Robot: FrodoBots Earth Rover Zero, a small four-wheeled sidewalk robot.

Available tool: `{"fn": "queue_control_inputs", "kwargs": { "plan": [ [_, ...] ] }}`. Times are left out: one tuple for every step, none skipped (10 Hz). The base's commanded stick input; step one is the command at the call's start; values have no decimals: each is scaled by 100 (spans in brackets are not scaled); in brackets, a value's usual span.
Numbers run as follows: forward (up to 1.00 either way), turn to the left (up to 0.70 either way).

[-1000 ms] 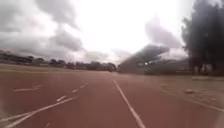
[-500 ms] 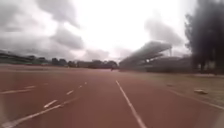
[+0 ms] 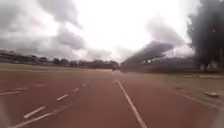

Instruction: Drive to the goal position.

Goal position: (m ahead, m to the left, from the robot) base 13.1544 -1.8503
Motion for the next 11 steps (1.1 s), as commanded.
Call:
{"fn": "queue_control_inputs", "kwargs": {
  "plan": [
    [85, 0],
    [85, 0],
    [85, 17],
    [85, 32],
    [85, 18],
    [85, 0],
    [85, 0],
    [85, 0],
    [85, 0],
    [85, 0],
    [85, 0]
  ]
}}
